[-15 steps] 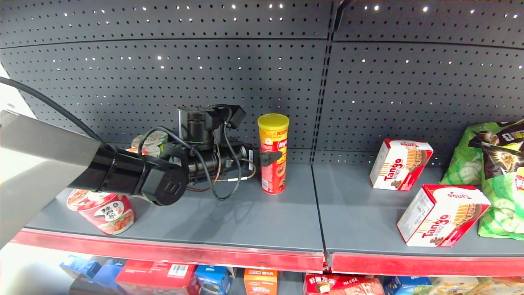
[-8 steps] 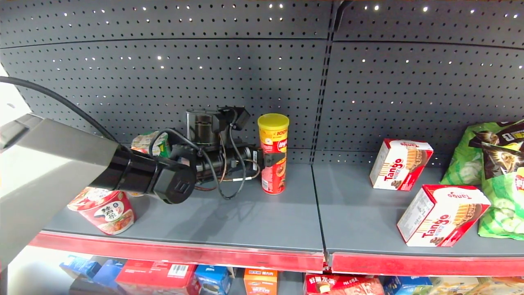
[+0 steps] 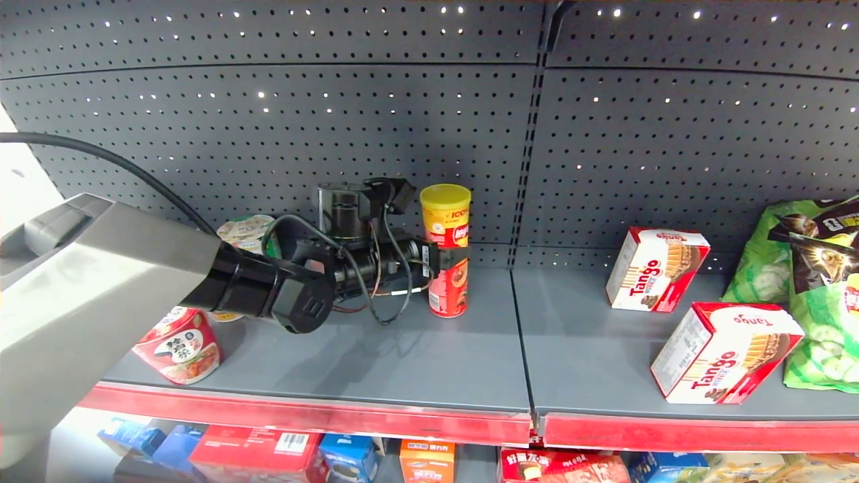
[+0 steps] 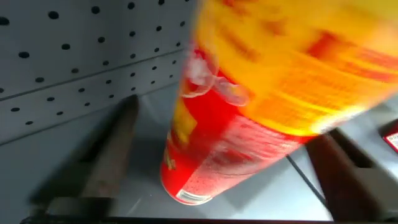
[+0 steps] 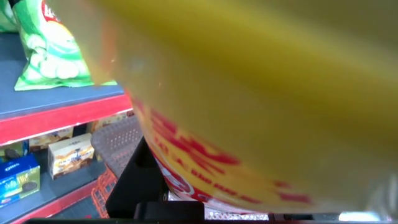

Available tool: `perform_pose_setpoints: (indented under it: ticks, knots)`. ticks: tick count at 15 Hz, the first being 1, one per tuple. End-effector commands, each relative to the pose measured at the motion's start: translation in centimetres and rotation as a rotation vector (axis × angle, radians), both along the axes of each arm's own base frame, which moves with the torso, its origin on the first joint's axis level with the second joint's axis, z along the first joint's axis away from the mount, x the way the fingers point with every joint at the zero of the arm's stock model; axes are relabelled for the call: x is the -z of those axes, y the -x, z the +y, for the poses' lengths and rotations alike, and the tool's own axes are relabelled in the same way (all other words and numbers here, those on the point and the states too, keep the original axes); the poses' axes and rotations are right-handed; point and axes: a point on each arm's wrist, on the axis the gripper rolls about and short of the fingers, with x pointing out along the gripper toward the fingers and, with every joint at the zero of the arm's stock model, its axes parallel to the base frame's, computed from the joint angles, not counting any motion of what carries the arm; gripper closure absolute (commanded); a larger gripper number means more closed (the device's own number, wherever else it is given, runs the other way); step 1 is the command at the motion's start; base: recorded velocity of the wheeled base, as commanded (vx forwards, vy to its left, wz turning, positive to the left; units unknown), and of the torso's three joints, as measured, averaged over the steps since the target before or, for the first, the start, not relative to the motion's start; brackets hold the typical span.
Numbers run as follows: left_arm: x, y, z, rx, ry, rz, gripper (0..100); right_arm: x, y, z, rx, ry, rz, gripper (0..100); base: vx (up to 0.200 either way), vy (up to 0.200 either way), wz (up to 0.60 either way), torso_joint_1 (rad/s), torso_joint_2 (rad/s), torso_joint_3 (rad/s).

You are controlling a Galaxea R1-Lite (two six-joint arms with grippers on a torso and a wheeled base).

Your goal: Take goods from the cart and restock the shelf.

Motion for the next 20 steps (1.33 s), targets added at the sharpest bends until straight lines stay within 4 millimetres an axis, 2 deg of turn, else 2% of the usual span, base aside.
perform_pose_setpoints:
  ticks: [1,7,10,13,17,20]
  knots:
    - [0.1,-0.1,0.0,0.000,0.000,0.003,100,0.0,0.2,0.1,0.000,0.005,-0.011,100,0.000,0.000,0.00,0.000,0.00,0.000]
    - [0.3,0.3,-0.5,0.015,-0.004,0.012,100,0.0,0.3,0.1,0.000,0.007,-0.017,100,0.000,0.000,0.00,0.000,0.00,0.000]
    - [0.8,1.1,-1.2,0.046,-0.012,0.030,100,0.2,0.4,0.2,0.000,0.009,-0.019,100,0.000,0.000,0.00,0.000,0.00,0.000]
    - [-0.7,3.3,-0.1,0.181,0.033,0.002,100,0.5,0.6,0.2,-0.001,0.012,-0.030,100,0.000,0.000,0.00,0.000,0.00,0.000]
    - [-1.6,7.1,3.2,0.320,0.059,0.019,100,1.6,1.3,0.4,-0.012,0.008,-0.018,100,0.000,0.000,0.00,0.000,0.00,0.000]
    - [-2.4,8.9,4.0,0.392,0.064,0.004,100,2.0,1.6,0.5,-0.015,0.007,-0.015,100,0.000,0.000,0.00,0.000,0.00,0.000]
